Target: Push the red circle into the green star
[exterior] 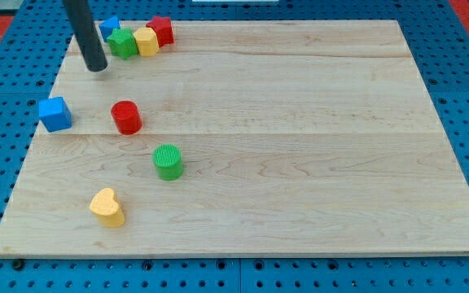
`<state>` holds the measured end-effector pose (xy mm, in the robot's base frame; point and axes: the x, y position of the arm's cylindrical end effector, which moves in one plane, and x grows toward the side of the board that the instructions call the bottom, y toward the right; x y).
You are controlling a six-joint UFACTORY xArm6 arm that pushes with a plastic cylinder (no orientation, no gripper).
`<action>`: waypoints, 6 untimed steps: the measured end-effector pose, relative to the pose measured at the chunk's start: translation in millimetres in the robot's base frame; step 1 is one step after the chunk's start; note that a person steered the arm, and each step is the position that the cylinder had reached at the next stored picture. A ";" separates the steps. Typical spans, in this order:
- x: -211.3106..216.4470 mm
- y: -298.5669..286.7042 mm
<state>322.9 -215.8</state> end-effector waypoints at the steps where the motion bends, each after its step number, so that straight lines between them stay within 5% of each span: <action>1: -0.5 89.9; 2: 87.3 131.9; 3: 119.4 48.9; 4: 91.3 2.2; 6: 42.4 33.2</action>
